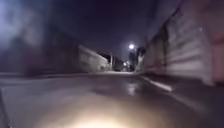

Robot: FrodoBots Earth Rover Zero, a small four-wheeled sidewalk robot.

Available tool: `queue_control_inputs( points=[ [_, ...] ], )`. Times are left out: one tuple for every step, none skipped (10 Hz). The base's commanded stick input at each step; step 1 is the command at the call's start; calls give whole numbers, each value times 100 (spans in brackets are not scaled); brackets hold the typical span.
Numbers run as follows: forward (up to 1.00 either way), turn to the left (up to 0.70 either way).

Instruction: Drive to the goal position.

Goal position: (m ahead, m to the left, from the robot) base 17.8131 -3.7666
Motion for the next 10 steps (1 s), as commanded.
queue_control_inputs(
  points=[
    [70, 2],
    [70, 2],
    [70, 2],
    [70, 2],
    [70, 2],
    [70, 2],
    [70, 2],
    [70, 2],
    [70, -7],
    [70, -23]
  ],
)
